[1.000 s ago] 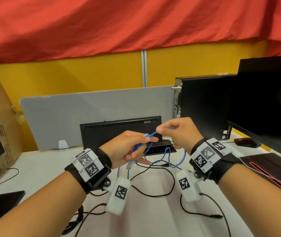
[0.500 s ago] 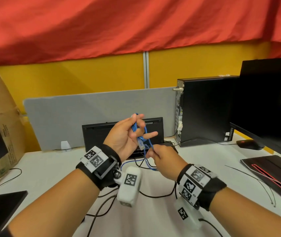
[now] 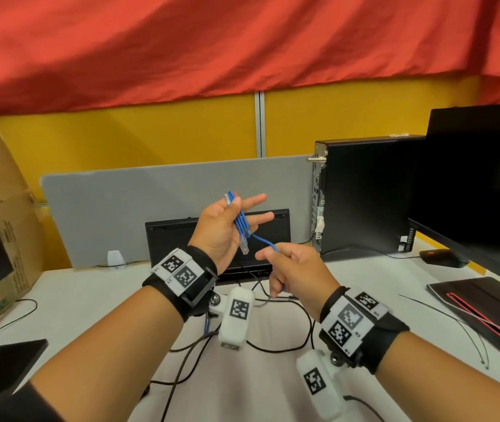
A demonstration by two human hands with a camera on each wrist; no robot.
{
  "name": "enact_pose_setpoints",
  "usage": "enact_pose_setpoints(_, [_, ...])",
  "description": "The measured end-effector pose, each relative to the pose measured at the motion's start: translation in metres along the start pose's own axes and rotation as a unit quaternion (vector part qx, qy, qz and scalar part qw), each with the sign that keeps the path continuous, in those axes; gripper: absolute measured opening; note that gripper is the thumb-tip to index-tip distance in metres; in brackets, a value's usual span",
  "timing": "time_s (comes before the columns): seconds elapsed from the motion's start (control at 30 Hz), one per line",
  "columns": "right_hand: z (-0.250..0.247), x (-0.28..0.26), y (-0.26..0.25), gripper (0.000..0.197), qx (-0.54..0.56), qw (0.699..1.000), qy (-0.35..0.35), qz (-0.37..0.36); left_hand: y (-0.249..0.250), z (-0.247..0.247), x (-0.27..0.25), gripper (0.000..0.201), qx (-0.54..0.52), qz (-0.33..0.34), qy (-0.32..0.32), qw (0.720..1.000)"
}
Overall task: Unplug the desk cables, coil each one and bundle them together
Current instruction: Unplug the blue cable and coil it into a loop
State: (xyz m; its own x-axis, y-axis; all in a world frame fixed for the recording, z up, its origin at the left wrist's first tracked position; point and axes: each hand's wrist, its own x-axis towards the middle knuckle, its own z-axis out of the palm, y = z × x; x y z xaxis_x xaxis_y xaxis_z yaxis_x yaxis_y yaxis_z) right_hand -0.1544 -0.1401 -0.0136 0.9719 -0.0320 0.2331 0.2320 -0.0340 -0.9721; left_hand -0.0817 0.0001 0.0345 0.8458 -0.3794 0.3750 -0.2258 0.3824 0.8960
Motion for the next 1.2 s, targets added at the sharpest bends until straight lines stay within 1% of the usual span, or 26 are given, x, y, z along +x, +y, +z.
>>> enact_pose_setpoints(0.07, [0.001, -0.001, -0.003, 0.021, -0.035, 0.999, -0.019, -0.021, 0.003, 0.000, -0.001, 0.019, 0.031, 0.019, -0.004, 0.999])
enact_pose_setpoints(0.17, [0.002, -0.002, -0.007, 0.022, -0.113, 0.992, -0.042, -0.047, 0.004, 0.001, -0.001, 0.020, 0.080, 0.027, -0.012, 0.996])
enact_pose_setpoints(0.23, [0.002, 0.000, -0.010, 0.021, -0.114, 0.991, -0.062, -0.041, 0.003, 0.003, -0.002, 0.020, 0.126, 0.029, -0.018, 0.991])
enact_pose_setpoints(0.3, [0.000, 0.002, -0.014, 0.017, -0.135, 0.986, -0.074, -0.055, 0.001, 0.005, -0.003, 0.023, 0.167, 0.022, -0.030, 0.985])
enact_pose_setpoints(0.4, [-0.008, 0.006, -0.024, 0.018, -0.198, 0.974, -0.055, -0.090, 0.000, 0.008, -0.004, 0.026, 0.195, -0.011, -0.062, 0.979])
enact_pose_setpoints(0.47, [-0.016, 0.008, -0.033, 0.024, -0.200, 0.974, -0.051, -0.092, 0.001, 0.009, -0.005, 0.023, 0.246, -0.018, -0.077, 0.966])
enact_pose_setpoints(0.53, [-0.022, 0.010, -0.042, 0.030, -0.184, 0.979, -0.047, -0.079, 0.004, 0.010, -0.006, 0.028, 0.323, -0.013, -0.084, 0.943])
enact_pose_setpoints(0.57, [-0.024, 0.010, -0.046, 0.032, -0.165, 0.983, -0.047, -0.072, 0.005, 0.010, -0.006, 0.029, 0.337, -0.018, -0.091, 0.937])
enact_pose_setpoints(0.63, [-0.029, 0.011, -0.055, 0.031, -0.100, 0.992, -0.047, -0.056, 0.005, 0.009, -0.008, 0.027, 0.331, -0.039, -0.107, 0.937])
enact_pose_setpoints(0.7, [-0.037, 0.014, -0.060, 0.026, -0.037, 0.998, -0.043, -0.041, 0.005, 0.006, -0.008, 0.028, 0.332, -0.059, -0.095, 0.937])
enact_pose_setpoints(0.77, [-0.043, 0.018, -0.061, 0.023, -0.023, 0.999, -0.025, -0.040, 0.005, 0.004, -0.009, 0.031, 0.314, -0.078, -0.083, 0.942])
enact_pose_setpoints(0.8, [-0.044, 0.020, -0.059, 0.023, -0.037, 0.998, -0.006, -0.046, 0.005, 0.004, -0.010, 0.033, 0.286, -0.091, -0.086, 0.950])
enact_pose_setpoints(0.87, [-0.046, 0.024, -0.054, 0.019, -0.091, 0.991, 0.047, -0.089, 0.006, 0.005, -0.013, 0.039, 0.219, -0.124, -0.098, 0.963])
enact_pose_setpoints(0.93, [-0.047, 0.029, -0.048, 0.012, -0.148, 0.973, 0.100, -0.144, 0.008, 0.005, -0.016, 0.044, 0.177, -0.144, -0.122, 0.966])
enact_pose_setpoints(0.97, [-0.048, 0.032, -0.044, 0.010, -0.165, 0.966, 0.121, -0.160, 0.009, 0.006, -0.017, 0.042, 0.162, -0.147, -0.136, 0.966])
enact_pose_setpoints(1.03, [-0.049, 0.038, -0.035, 0.010, -0.184, 0.957, 0.152, -0.167, 0.011, 0.007, -0.018, 0.037, 0.122, -0.157, -0.162, 0.967])
enact_pose_setpoints(1.13, [-0.046, 0.045, -0.022, 0.015, -0.207, 0.946, 0.180, -0.172, 0.011, 0.006, -0.019, 0.038, 0.055, -0.169, -0.182, 0.967])
enact_pose_setpoints(1.2, [-0.041, 0.049, -0.015, 0.018, -0.230, 0.929, 0.206, -0.203, 0.010, 0.006, -0.019, 0.038, 0.013, -0.167, -0.186, 0.968])
